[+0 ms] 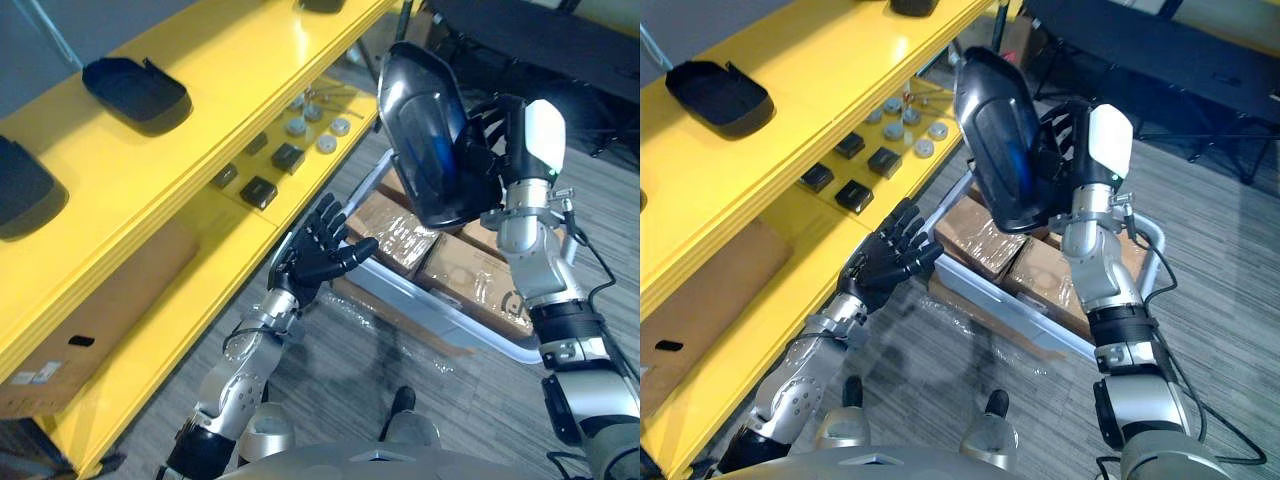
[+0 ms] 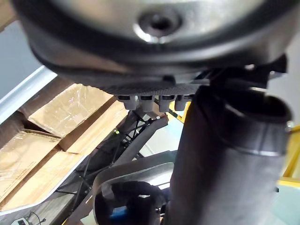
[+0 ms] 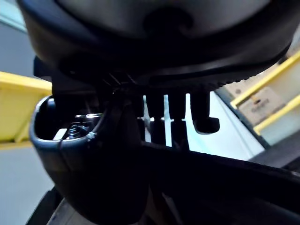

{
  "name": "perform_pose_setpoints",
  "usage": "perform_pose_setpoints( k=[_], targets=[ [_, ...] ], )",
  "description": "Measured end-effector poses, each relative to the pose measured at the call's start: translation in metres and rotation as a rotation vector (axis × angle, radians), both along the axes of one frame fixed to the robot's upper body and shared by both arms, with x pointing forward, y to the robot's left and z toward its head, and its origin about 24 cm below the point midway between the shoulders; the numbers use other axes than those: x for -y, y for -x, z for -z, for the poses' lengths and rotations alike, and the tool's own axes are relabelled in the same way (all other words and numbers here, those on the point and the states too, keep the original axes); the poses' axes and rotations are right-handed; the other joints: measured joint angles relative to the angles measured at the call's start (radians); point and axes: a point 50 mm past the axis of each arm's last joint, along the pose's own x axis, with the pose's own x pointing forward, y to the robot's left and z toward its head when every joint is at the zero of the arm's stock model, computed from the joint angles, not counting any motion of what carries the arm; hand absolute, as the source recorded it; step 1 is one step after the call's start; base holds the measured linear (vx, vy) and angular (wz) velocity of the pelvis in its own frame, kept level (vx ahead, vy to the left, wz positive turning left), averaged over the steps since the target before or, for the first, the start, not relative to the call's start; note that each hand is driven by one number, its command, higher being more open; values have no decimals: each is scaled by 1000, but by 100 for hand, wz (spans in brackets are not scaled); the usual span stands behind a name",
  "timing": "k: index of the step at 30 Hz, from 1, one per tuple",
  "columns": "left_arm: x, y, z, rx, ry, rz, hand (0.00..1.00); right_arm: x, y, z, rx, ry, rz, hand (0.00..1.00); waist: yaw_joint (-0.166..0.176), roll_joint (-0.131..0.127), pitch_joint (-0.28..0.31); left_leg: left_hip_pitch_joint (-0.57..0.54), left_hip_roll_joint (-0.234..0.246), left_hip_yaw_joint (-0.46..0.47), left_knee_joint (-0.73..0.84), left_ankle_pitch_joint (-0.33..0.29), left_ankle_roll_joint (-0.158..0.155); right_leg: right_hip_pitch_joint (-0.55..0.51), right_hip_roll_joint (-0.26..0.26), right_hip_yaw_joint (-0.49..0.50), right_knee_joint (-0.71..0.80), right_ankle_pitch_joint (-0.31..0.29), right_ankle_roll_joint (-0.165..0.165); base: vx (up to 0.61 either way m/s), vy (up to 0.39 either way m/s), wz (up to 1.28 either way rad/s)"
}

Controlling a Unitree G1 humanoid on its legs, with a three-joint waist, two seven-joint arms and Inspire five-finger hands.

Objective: Walk over and take three plastic housings, then place them on the shelf

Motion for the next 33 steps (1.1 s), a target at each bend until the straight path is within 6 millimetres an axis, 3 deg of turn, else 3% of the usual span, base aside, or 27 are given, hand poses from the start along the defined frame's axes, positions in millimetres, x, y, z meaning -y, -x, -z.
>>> perform_pose_setpoints(
  k=[2,9,15,26,27,33],
  targets=[
    [-1,-5,2,-14,-12,-19,100,-7,7,8,2,0,-47,0,-19,-7,-39,4,0,12,0,-3,-1,3,3,6,-19,11,4,-29,5,-16],
    [1,-16,1,-40,-11,-77,100,-32,14,27,3,-1,-163,0,-45,-26,-74,27,1,37,0,-10,-2,24,13,26,-68,44,-1,-38,12,-13],
    [1,-18,7,-81,-21,-114,100,-56,27,30,34,-17,-289,0,-47,-27,-103,34,2,51,0,-13,-4,28,18,37,-83,53,-3,-11,13,-6],
    [-3,-24,16,-155,1,-159,100,-98,41,67,-114,-107,-435,0,-44,-34,-123,36,2,47,0,-14,-4,34,18,33,-84,53,-3,0,0,0],
    [-3,-24,17,-165,17,-160,0,-99,42,69,-117,-115,-436,0,-44,-34,-124,36,2,46,0,-14,-4,34,18,33,-84,53,-4,0,0,0],
    [-3,-24,19,-191,104,-157,0,-107,54,93,-181,-267,-419,0,-46,-44,-141,35,2,46,0,-14,-4,34,18,31,-85,52,-5,0,0,0]
  ],
)
